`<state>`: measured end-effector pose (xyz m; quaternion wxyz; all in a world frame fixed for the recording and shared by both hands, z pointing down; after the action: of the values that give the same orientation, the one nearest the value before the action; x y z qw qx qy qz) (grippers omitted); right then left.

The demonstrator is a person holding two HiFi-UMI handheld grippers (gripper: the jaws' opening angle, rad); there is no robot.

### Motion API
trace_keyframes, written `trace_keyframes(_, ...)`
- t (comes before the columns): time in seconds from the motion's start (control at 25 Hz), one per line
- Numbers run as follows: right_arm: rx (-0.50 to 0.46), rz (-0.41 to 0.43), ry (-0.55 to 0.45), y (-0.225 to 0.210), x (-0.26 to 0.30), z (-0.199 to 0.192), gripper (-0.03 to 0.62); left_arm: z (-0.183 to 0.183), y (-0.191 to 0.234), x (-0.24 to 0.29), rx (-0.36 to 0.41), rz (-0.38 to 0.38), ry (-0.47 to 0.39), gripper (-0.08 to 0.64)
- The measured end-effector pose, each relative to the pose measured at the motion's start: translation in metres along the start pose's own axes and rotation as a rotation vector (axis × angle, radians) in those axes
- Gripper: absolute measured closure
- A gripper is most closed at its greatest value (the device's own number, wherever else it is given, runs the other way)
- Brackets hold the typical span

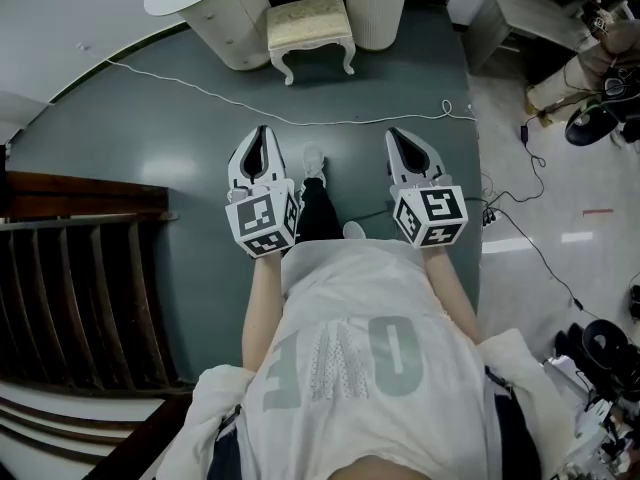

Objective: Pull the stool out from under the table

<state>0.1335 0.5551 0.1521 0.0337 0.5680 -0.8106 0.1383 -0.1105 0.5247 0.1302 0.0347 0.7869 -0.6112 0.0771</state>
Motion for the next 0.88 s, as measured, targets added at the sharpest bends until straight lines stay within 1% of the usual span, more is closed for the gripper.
trace_keyframes(0.16,-0.001,-0.032,-0.036,-0.012,0.018,0.007,0.562,0.001,0.009,0.027,-0.017,-0.012,-0.026,0.528)
trace_keyframes(0.28,-0.013,-0.057,-0.049,-0.022,0.035,0.013,0.561,-0.002,0.019,0.052,-0.058,-0.015,-0.029,0.528)
trace_keyframes(0.4,-0.014,-0.080,-0.054,-0.033,0.061,0.022,0.561,0.000,0.032,0.080,-0.071,-0.005,-0.029,0.528)
trace_keyframes(0.56,-0.015,-0.096,-0.048,-0.039,0.104,0.038,0.561,0.008,0.053,0.121,-0.075,-0.010,-0.026,0.528)
trace_keyframes(0.72,-0.023,-0.090,-0.052,-0.036,0.152,0.065,0.561,0.020,0.077,0.173,-0.088,-0.036,-0.003,0.528)
trace_keyframes(0.88,-0.023,-0.082,-0.046,-0.033,0.214,0.090,0.561,0.042,0.107,0.230,-0.064,-0.047,-0.024,0.528)
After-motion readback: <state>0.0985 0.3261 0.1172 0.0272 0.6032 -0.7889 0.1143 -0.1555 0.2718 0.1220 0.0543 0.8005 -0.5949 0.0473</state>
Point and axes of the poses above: the fingertips, and each gripper's own axes: x forward along the fingers, y to its left, z out of its top, the point moved 6 cm from there along -x, backward along the fingers, and after that the axes turned 1 degree about x, right-handed, at the moved point
